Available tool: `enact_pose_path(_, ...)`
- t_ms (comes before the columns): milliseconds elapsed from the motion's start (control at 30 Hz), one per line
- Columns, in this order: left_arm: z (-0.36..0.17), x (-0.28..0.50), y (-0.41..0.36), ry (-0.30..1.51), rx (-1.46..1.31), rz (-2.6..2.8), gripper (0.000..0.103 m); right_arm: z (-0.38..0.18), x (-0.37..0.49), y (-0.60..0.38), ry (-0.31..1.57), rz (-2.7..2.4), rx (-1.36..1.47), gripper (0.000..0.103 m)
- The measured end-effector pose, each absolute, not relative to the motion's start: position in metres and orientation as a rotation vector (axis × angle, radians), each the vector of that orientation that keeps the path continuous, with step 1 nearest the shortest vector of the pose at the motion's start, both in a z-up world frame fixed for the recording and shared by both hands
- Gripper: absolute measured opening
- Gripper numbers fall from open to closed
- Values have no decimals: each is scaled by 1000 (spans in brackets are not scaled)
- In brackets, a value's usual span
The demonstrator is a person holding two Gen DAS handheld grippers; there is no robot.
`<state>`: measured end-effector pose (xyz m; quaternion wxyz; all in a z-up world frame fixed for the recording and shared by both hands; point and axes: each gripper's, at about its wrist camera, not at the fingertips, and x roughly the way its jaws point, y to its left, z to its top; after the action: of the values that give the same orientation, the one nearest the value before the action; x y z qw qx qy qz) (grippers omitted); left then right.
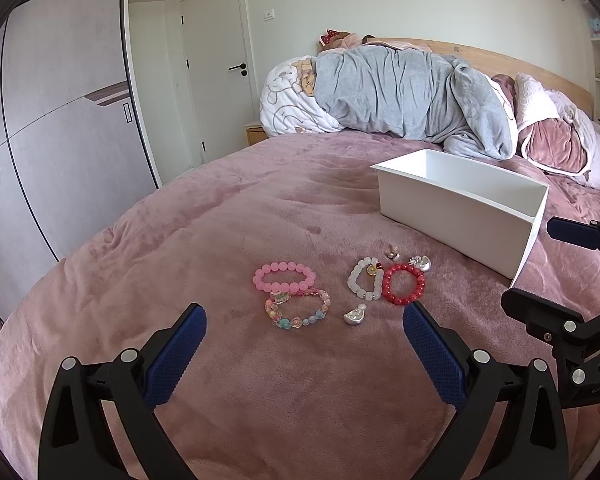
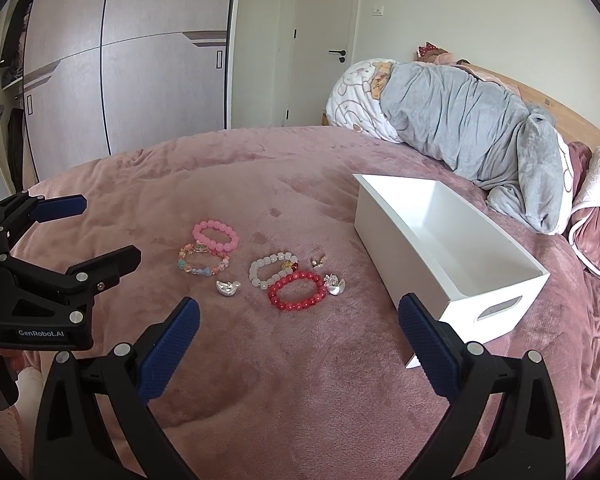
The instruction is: Organize jewelry
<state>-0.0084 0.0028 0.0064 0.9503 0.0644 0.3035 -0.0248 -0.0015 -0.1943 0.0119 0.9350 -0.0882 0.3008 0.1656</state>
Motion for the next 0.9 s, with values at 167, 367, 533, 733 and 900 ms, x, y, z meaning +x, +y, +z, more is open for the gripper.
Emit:
enact_pose_path(167,5,-7,4,617,130,-51,100,11,-2,-194,617,338,-179,98)
enact_pose_path(367,6,-8,4,618,131,-52,100,11,-2,-194,614,338,-180,98)
enact_pose_path(533,6,-7,4,618,129,-52,100,11,-2,-194,614,338,-181,98)
enact_pose_path(733,6,-7,4,618,129,-52,100,11,-2,-194,615,340,-181,98)
enact_pose_path(900,6,-7,5,620,129,-52,100,11,-2,-194,615,342,-186,98)
